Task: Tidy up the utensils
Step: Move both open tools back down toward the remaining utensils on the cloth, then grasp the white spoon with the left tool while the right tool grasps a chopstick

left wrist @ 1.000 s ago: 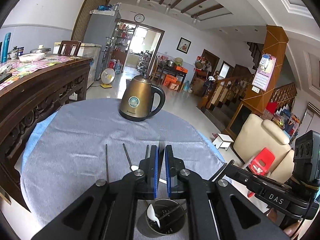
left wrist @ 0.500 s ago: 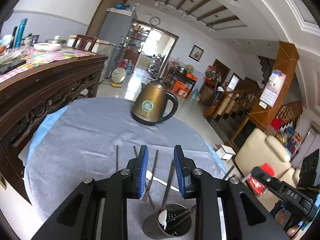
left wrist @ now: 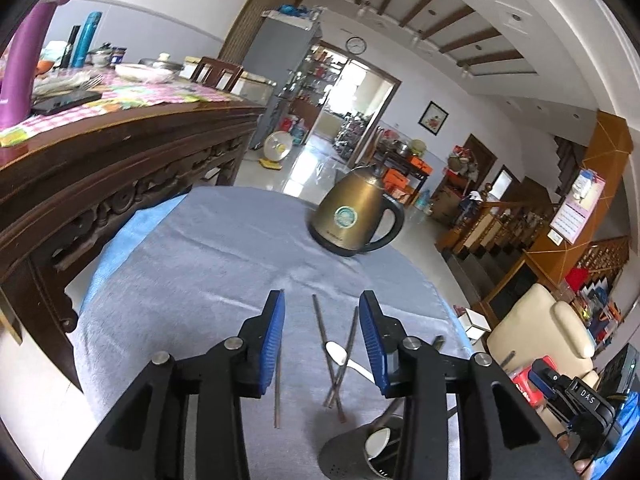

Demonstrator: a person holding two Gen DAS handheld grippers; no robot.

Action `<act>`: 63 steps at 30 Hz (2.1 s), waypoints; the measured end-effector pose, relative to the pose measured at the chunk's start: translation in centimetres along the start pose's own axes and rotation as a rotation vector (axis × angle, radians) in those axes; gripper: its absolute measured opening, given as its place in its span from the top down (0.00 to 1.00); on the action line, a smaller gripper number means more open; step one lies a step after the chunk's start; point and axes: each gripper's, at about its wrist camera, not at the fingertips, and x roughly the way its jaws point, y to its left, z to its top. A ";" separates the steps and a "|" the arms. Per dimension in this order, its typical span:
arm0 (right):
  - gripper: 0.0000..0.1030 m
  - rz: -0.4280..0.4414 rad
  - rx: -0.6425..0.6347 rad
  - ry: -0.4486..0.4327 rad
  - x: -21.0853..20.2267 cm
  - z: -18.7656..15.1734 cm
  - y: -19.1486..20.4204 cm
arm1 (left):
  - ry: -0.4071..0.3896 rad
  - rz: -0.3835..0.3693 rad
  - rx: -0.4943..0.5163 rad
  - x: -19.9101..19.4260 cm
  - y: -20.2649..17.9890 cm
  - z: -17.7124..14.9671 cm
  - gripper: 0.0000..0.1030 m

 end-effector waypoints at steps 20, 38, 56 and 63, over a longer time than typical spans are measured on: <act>0.70 -0.057 0.121 0.185 5.0 -2.3 -4.9 | 0.183 0.098 -0.030 5.3 3.5 -2.8 0.61; 0.70 -0.072 0.194 0.302 9.5 -4.3 -7.9 | 0.353 -0.043 -0.035 11.9 3.6 -5.8 0.76; 0.70 -0.083 0.233 0.385 14.2 -5.2 -9.7 | 0.482 -0.139 0.052 22.2 -0.2 -6.3 0.76; 0.70 -0.082 0.205 0.378 15.5 -4.6 -9.6 | 0.530 -0.167 0.099 25.3 -1.1 -7.1 0.76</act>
